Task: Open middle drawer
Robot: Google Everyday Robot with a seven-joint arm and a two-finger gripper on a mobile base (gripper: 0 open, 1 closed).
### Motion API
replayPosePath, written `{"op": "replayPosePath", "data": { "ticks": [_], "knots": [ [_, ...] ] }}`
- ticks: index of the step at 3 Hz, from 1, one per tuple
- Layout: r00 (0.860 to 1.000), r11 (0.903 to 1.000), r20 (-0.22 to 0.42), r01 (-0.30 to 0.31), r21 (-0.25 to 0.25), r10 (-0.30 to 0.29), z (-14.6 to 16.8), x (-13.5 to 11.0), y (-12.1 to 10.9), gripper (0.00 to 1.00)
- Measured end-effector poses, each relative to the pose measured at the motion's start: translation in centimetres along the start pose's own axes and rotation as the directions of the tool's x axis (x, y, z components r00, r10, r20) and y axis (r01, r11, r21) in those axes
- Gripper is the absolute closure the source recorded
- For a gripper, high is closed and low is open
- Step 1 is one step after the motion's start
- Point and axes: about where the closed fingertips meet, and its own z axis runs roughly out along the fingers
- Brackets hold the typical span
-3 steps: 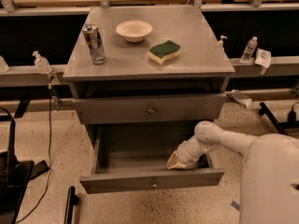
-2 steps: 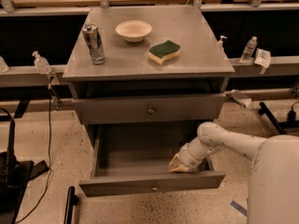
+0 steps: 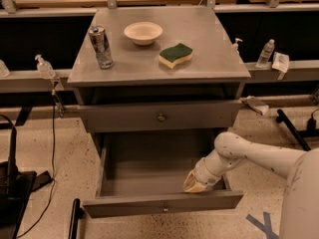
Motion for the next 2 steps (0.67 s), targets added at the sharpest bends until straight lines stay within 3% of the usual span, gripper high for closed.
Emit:
{"op": "replayPosePath", "data": {
  "ticks": [1, 2],
  "knots": [
    [1.0, 1.0, 0.0, 0.001, 0.0, -0.001, 0.0, 0.0, 0.0, 1.0],
    [1.0, 0.9992, 0.008, -0.008, 0.039, 0.008, 0.5, 0.0, -2.2, 1.0]
  ]
}}
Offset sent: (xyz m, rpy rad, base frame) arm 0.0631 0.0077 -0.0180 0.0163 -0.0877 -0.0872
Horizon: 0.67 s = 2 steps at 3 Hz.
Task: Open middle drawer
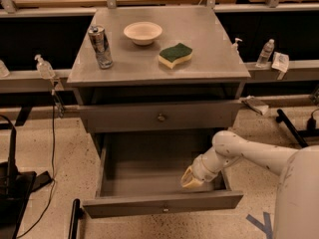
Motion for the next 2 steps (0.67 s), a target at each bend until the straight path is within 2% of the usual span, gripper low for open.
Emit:
{"op": "replayPosePath", "data": {
  "ticks": [1, 2],
  "knots": [
    [1.0, 0.9995, 0.005, -0.026, 0.02, 0.026, 1.38, 0.7, -1.22, 1.0],
    [1.0, 0.9995, 0.005, -0.026, 0.02, 0.026, 1.38, 0.7, -1.22, 1.0]
  ]
}}
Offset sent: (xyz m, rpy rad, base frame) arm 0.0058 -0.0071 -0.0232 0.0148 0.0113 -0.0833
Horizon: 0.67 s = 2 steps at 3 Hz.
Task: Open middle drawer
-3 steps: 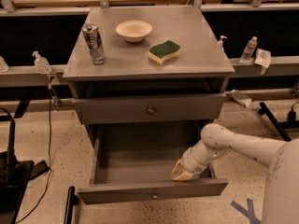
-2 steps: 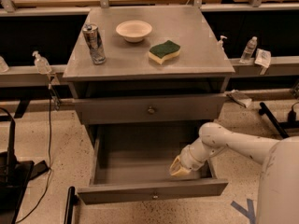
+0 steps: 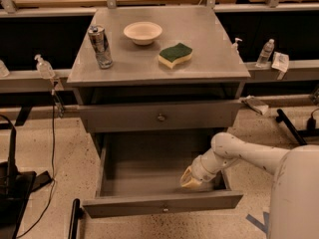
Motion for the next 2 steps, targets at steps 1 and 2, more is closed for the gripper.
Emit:
{"op": "replayPosePath", "data": {
  "ticks": [1, 2],
  "knots": [
    [1.0, 0.9996, 0.004, 0.004, -0.027, -0.004, -0.5, -0.9, 1.8, 1.0],
    [1.0, 0.9981, 0.006, 0.01, -0.061, -0.01, -0.5, -1.6, 3.4, 1.0]
  ]
}}
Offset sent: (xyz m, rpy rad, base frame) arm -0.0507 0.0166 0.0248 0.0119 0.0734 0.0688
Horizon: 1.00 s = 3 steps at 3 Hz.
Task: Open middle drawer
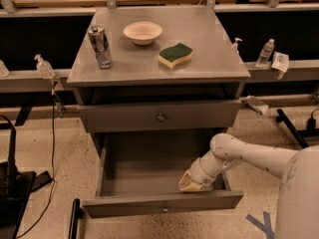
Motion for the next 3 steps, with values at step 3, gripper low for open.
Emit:
{"op": "replayPosePath", "data": {
  "ticks": [3],
  "knots": [
    [1.0, 0.9989, -0.009, -0.003, -0.047, 0.002, -0.65, -0.23, 1.97, 1.0]
  ]
}}
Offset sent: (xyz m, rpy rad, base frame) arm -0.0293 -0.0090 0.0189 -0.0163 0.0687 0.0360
